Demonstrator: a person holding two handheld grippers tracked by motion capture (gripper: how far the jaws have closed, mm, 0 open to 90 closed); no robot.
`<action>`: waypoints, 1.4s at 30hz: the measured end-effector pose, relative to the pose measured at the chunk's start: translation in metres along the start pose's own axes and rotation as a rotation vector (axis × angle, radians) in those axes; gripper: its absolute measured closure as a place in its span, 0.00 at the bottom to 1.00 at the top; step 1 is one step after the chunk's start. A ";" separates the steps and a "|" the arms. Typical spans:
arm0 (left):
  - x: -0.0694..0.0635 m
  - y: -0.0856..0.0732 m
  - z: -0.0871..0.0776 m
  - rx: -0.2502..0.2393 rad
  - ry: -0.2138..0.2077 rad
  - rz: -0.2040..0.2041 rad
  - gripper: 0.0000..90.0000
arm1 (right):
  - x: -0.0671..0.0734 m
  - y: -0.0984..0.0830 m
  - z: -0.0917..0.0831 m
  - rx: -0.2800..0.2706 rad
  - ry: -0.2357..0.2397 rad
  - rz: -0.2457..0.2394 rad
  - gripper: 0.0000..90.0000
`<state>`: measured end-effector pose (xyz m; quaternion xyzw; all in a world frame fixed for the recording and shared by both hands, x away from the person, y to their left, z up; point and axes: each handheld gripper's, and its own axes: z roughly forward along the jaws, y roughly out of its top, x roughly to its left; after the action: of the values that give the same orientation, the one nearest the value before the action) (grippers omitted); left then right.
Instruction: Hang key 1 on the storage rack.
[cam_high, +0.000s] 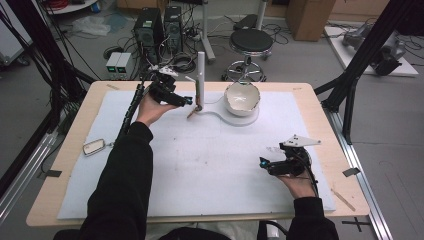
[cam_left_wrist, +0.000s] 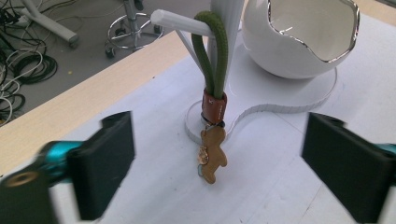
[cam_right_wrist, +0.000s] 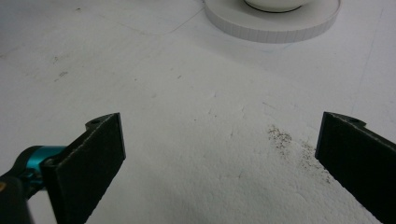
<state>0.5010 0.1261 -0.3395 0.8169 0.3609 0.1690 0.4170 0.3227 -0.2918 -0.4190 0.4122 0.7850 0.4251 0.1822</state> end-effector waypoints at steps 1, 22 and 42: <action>0.000 0.000 0.000 0.008 -0.001 -0.002 0.04 | 0.000 0.000 0.000 0.000 -0.001 0.002 0.01; -0.005 -0.041 -0.014 -0.017 -0.117 -0.015 0.02 | -0.001 -0.002 -0.001 -0.002 -0.008 0.003 0.01; -0.002 -0.076 -0.075 -0.105 -0.068 -0.033 0.02 | 0.000 -0.002 -0.002 -0.005 -0.018 0.004 0.01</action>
<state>0.4226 0.1961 -0.3561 0.7931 0.3504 0.1528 0.4741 0.3205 -0.2936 -0.4193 0.4171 0.7813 0.4238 0.1895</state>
